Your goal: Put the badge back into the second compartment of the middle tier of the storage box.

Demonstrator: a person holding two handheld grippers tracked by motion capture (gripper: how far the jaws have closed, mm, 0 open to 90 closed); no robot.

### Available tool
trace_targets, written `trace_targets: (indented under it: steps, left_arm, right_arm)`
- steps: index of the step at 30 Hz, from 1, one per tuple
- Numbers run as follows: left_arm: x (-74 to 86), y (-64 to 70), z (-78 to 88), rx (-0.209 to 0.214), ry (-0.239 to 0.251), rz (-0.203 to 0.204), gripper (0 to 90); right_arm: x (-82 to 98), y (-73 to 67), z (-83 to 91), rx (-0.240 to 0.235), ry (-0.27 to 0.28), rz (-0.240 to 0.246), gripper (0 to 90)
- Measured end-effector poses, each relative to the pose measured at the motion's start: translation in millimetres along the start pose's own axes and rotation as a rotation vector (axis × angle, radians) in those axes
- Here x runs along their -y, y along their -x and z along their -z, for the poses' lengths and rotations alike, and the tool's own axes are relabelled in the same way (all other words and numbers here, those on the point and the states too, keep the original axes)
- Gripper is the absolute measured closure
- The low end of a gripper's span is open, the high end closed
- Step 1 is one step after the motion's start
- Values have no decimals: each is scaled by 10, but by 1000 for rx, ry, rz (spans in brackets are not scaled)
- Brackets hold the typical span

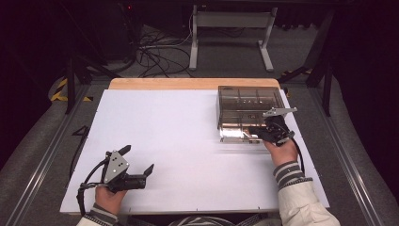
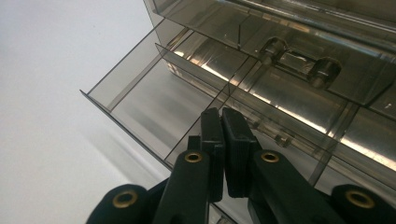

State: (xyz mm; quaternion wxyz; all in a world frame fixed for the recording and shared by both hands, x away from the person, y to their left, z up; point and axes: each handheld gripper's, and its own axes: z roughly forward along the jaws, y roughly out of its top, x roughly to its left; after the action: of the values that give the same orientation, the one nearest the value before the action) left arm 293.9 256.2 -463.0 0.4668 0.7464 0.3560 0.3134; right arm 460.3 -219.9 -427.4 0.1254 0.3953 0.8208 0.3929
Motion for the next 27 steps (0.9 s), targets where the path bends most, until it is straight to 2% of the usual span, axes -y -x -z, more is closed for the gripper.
trace_targets:
  steps: [8, 27]
  left_arm:
    - [0, 0, 1, 0, 0, 1, 26]
    - [0, 3, 1, 1, 1, 6, 26]
  right_arm:
    - [11, 1, -17, 0, -7, -2, 882]
    - [6, 73, -11, 51, -28, 1, 859]
